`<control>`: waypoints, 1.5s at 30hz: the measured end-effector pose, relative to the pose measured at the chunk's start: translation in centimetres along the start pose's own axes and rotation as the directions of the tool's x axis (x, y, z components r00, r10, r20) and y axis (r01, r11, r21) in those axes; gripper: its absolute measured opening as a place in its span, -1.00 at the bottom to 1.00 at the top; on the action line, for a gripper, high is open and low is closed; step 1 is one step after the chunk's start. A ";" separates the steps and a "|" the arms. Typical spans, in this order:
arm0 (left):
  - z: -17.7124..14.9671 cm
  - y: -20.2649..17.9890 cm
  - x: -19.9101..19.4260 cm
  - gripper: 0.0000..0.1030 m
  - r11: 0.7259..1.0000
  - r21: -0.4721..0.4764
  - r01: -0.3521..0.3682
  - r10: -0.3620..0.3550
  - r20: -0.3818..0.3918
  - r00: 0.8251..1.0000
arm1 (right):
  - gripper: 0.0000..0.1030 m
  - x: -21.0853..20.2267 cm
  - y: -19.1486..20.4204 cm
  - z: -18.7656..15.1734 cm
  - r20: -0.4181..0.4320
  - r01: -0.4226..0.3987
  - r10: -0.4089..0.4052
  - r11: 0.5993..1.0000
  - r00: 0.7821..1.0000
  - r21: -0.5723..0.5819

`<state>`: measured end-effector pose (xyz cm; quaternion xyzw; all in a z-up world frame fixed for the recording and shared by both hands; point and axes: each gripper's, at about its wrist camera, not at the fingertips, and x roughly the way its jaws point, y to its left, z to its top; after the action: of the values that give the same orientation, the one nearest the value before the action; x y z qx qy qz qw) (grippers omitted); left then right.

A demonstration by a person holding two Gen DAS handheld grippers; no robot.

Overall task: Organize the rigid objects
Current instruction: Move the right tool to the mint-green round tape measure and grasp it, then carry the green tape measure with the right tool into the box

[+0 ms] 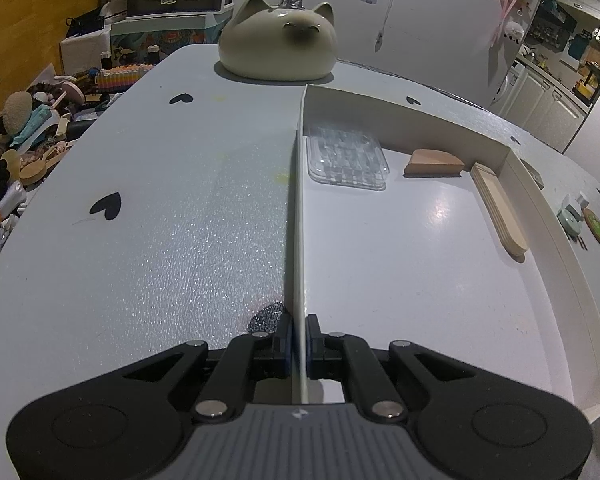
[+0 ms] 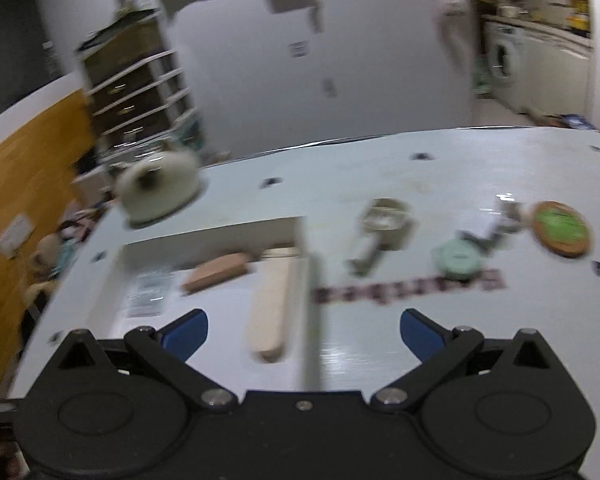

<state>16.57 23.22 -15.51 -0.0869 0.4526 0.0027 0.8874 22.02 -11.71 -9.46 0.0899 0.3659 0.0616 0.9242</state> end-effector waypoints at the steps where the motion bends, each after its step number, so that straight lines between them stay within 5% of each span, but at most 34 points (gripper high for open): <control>1: 0.0 0.0 0.0 -0.88 1.000 -0.001 0.000 0.000 0.000 1.000 | 1.00 0.3 -0.8 -0.4 0.007 0.038 -0.038 0.999 0.999 0.004; 7: 0.0 0.0 0.0 -0.88 1.000 -0.001 0.001 -0.001 0.000 1.000 | 1.00 3.7 -4.4 -2.1 -0.016 0.197 -0.197 0.980 0.980 0.024; 15: -0.1 0.0 0.0 -0.88 1.000 -0.001 0.000 0.000 0.000 1.000 | 1.00 8.3 -6.2 -1.8 -0.057 0.278 -0.276 0.960 0.960 0.036; 37: -0.1 0.0 0.0 -0.88 1.000 -0.004 0.000 0.000 0.000 1.000 | 0.97 14.5 -7.6 2.0 -0.033 0.239 -0.240 0.971 0.970 -0.028; 43: -0.1 0.0 0.1 -0.88 1.000 -0.002 0.000 0.000 -0.001 1.000 | 0.45 13.8 -6.8 1.7 -0.004 0.197 -0.198 0.978 0.980 -0.069; 45: -0.1 0.1 0.1 -0.88 1.000 -0.002 0.000 0.000 -0.001 1.000 | -0.05 13.5 -6.5 1.7 0.010 0.196 -0.196 0.978 0.981 -0.075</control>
<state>16.52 23.27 -15.69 -0.0880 0.4532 0.0031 0.8870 33.29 -15.80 -18.57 0.0184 0.3691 -0.0159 0.9291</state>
